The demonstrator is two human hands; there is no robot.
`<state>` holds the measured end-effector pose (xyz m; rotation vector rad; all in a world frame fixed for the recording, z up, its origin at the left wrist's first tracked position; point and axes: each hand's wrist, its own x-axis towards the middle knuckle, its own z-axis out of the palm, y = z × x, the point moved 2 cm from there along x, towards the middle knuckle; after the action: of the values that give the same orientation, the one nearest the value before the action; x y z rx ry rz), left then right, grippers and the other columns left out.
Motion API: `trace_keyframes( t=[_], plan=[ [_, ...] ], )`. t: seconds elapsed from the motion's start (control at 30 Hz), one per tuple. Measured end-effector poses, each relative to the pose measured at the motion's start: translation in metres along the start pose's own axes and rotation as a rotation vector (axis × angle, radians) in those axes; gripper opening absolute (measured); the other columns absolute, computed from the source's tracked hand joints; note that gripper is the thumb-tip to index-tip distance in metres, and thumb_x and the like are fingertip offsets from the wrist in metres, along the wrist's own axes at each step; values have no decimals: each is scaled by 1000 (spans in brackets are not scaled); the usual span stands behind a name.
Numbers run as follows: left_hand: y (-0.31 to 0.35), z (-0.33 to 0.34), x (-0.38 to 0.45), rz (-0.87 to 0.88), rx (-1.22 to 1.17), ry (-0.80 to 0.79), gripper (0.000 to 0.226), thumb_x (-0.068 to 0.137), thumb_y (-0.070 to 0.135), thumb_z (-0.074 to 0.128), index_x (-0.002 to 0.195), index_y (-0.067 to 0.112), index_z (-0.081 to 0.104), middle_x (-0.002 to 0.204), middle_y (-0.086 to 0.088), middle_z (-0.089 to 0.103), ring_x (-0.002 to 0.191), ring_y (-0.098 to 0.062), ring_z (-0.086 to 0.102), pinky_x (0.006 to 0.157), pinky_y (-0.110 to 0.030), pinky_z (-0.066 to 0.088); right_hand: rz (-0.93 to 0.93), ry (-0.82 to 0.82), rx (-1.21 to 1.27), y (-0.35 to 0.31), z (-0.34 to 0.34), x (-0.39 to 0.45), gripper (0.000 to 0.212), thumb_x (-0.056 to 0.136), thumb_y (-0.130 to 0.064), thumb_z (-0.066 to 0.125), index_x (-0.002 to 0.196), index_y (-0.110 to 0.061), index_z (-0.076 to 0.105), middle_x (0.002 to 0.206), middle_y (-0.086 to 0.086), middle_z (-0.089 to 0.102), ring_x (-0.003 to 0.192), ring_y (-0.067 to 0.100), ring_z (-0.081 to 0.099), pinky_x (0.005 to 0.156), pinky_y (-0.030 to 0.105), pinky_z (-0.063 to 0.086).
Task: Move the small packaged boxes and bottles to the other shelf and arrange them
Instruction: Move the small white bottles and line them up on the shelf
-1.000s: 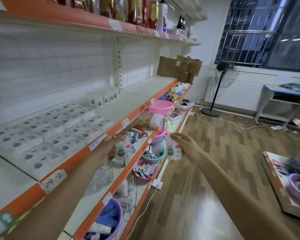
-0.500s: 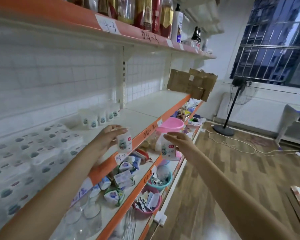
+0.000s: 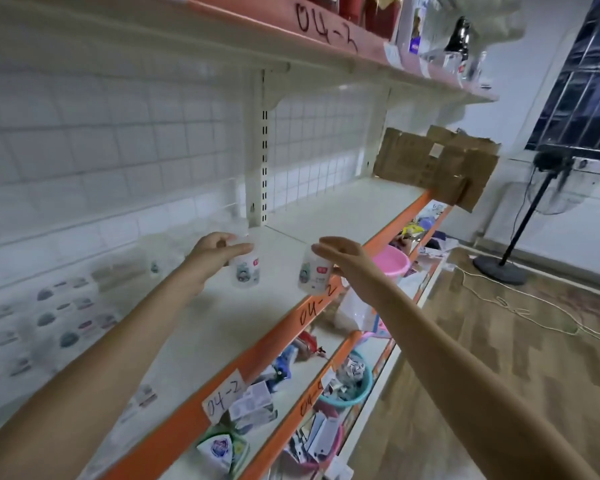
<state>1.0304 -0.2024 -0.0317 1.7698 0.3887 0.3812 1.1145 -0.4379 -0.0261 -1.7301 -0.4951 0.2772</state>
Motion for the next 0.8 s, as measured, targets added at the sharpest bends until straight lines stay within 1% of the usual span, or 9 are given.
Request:
trace_keyframes(
  t=[0.1, 0.27, 0.4, 0.43, 0.5, 0.57, 0.63, 0.73, 0.8],
  plan=[
    [-6, 1, 16, 6, 91, 49, 70, 60, 35, 80, 119, 8, 56, 108, -8, 57, 95, -19, 56, 91, -34, 45, -16, -60, 11, 2, 3, 35, 52, 83, -26, 67, 128, -5, 51, 125, 12, 58, 110, 27, 57, 99, 45, 46],
    [-12, 0, 33, -17, 209, 175, 54, 74, 31, 75, 121, 13, 56, 106, -3, 57, 94, -18, 57, 67, -23, 41, -46, -222, -5, 5, 23, 98, 52, 82, -22, 69, 128, -4, 51, 124, 9, 56, 111, 24, 55, 101, 42, 44],
    [-17, 5, 40, -48, 229, 313, 55, 73, 28, 76, 121, 10, 55, 113, -3, 59, 104, -20, 58, 81, -28, 44, -49, -434, 13, 10, 43, 140, 37, 82, -16, 69, 116, -10, 55, 112, 5, 57, 95, 17, 60, 83, 29, 52],
    [-18, 7, 41, -61, 224, 354, 55, 73, 26, 76, 121, 10, 55, 115, -3, 59, 104, -19, 58, 83, -28, 45, -55, -487, 18, 11, 47, 150, 37, 81, -15, 70, 115, -9, 55, 111, 5, 59, 96, 18, 61, 82, 28, 52],
    [-19, 12, 42, -86, 220, 424, 52, 74, 23, 76, 120, 10, 55, 113, -2, 59, 103, -18, 57, 82, -26, 44, -72, -579, 6, 15, 55, 169, 48, 78, -17, 74, 121, -8, 55, 116, 6, 60, 103, 22, 61, 87, 34, 52],
    [-19, 19, 44, -102, 235, 480, 53, 74, 21, 76, 121, 11, 54, 113, 0, 58, 102, -16, 56, 84, -24, 42, -90, -633, -9, 19, 63, 182, 54, 75, -19, 76, 124, -11, 54, 121, 6, 59, 106, 22, 61, 91, 37, 50],
    [-19, 26, 45, -124, 235, 543, 54, 74, 20, 76, 122, 11, 54, 115, 0, 58, 104, -16, 56, 87, -24, 42, -103, -667, 0, 23, 70, 192, 54, 75, -13, 76, 124, -11, 53, 121, 7, 56, 106, 25, 60, 89, 35, 50],
    [-24, 37, 44, -131, 185, 614, 53, 76, 14, 75, 123, 8, 53, 117, -2, 56, 103, -15, 55, 84, -23, 42, -150, -723, -16, 29, 75, 199, 50, 76, -12, 75, 121, -13, 55, 120, 7, 55, 106, 24, 58, 81, 27, 50],
    [-27, 42, 44, -121, 160, 655, 52, 75, 12, 75, 121, 6, 53, 120, -4, 58, 105, -18, 57, 88, -27, 46, -163, -741, 6, 32, 76, 203, 45, 76, -13, 75, 116, -17, 55, 118, 5, 55, 102, 22, 57, 74, 21, 49]
  ],
)
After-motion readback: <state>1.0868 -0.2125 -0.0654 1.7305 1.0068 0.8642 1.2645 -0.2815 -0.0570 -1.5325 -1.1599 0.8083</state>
